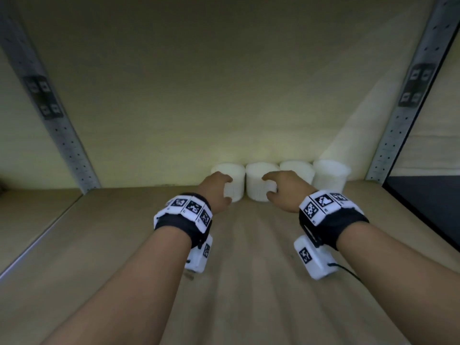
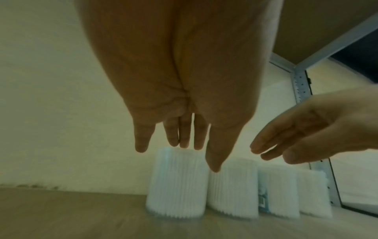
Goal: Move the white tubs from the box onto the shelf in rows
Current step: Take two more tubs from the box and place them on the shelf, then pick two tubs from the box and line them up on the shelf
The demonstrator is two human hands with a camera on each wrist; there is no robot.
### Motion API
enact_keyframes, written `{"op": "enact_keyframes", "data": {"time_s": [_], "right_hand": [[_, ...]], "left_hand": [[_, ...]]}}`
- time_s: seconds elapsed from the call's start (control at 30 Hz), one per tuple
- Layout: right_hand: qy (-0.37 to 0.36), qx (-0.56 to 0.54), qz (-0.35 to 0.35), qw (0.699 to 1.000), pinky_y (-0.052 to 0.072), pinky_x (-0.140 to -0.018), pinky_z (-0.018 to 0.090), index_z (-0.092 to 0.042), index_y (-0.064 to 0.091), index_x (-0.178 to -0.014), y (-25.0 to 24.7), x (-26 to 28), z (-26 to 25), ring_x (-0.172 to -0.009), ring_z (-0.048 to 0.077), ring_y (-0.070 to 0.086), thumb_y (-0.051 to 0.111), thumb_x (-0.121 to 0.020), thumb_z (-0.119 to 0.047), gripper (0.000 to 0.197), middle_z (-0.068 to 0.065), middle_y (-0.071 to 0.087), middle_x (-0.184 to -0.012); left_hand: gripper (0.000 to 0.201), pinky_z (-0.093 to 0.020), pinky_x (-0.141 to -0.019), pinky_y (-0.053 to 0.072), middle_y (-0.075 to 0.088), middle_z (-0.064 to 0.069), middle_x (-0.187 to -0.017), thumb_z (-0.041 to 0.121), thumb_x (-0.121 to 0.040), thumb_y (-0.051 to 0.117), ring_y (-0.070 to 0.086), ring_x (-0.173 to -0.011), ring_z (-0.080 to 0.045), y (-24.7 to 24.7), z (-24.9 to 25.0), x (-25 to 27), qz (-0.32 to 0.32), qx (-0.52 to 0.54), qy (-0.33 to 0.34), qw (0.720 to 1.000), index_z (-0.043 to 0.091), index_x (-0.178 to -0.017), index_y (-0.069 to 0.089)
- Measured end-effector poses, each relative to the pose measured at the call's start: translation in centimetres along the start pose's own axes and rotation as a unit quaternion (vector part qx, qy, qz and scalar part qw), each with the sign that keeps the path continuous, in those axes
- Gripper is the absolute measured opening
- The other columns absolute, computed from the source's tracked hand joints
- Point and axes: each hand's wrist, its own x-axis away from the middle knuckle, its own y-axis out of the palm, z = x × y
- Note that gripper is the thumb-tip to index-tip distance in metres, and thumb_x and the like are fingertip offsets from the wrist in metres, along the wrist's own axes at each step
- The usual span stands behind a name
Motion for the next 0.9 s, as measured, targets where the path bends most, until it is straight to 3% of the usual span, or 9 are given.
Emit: {"op": "enact_keyframes", "data": {"time_s": [0.33, 0.43, 0.6, 0.77, 0.9], "right_hand": [[0.034, -0.026, 0.001, 0.999, 0.044, -0.106, 0.034, -0.017, 0.05, -0.136, 1.1, 11.4, -3.2, -0.126, 0.024, 0.052, 0.056, -0.088, -0.024, 0.049, 0.009, 0.053, -0.139], [0.045, -0.024, -0.01, 0.999, 0.042, -0.107, 0.033, -0.017, 0.051, -0.135, 1.2, 15.0, -3.4, -0.127, 0.024, 0.05, 0.054, -0.089, -0.026, 0.047, 0.008, 0.056, -0.134], [0.064, -0.025, -0.007, 0.998, 0.046, -0.103, 0.033, -0.019, 0.056, -0.129, 1.4, 20.4, -3.0, -0.12, 0.022, 0.056, 0.056, -0.086, -0.028, 0.044, 0.005, 0.059, -0.13], [0.081, -0.025, -0.007, 0.996, 0.047, -0.098, 0.03, -0.018, 0.059, -0.124, 2.2, 25.0, -2.2, -0.112, 0.022, 0.059, 0.056, -0.086, -0.026, 0.039, 0.004, 0.061, -0.123], [0.097, -0.026, -0.016, 0.995, 0.051, -0.093, 0.033, -0.018, 0.065, -0.109, 4.2, 27.7, -1.4, -0.107, 0.024, 0.062, 0.057, -0.083, -0.024, 0.027, 0.005, 0.065, -0.114]], "left_hand": [[0.054, -0.03, -0.104, 0.038, 0.048, -0.004, -0.141, 0.025, -0.088, 0.061, 0.045, -0.129, -0.02, 0.3, 3.3, 11.2, 0.017, 0.017, 0.019, 1.0, 0.018, -0.138, 0.045], [0.051, -0.03, -0.103, 0.041, 0.053, -0.003, -0.137, 0.025, -0.087, 0.062, 0.05, -0.125, -0.019, 0.9, 4.6, 14.4, 0.016, 0.039, 0.033, 0.999, 0.018, -0.135, 0.048], [0.043, -0.029, -0.095, 0.044, 0.056, 0.0, -0.128, 0.029, -0.085, 0.063, 0.054, -0.115, -0.016, 3.2, 6.5, 19.2, 0.002, 0.065, 0.053, 0.997, 0.022, -0.127, 0.053], [0.035, -0.02, -0.083, 0.039, 0.056, 0.002, -0.12, 0.031, -0.087, 0.062, 0.05, -0.1, -0.01, 5.8, 7.9, 22.7, 0.0, 0.082, 0.087, 0.993, 0.02, -0.12, 0.056], [0.03, -0.026, -0.085, 0.044, 0.057, 0.0, -0.115, 0.028, -0.085, 0.064, 0.054, -0.099, -0.016, 8.5, 8.5, 24.5, -0.036, 0.088, 0.093, 0.991, 0.018, -0.112, 0.058]]}}
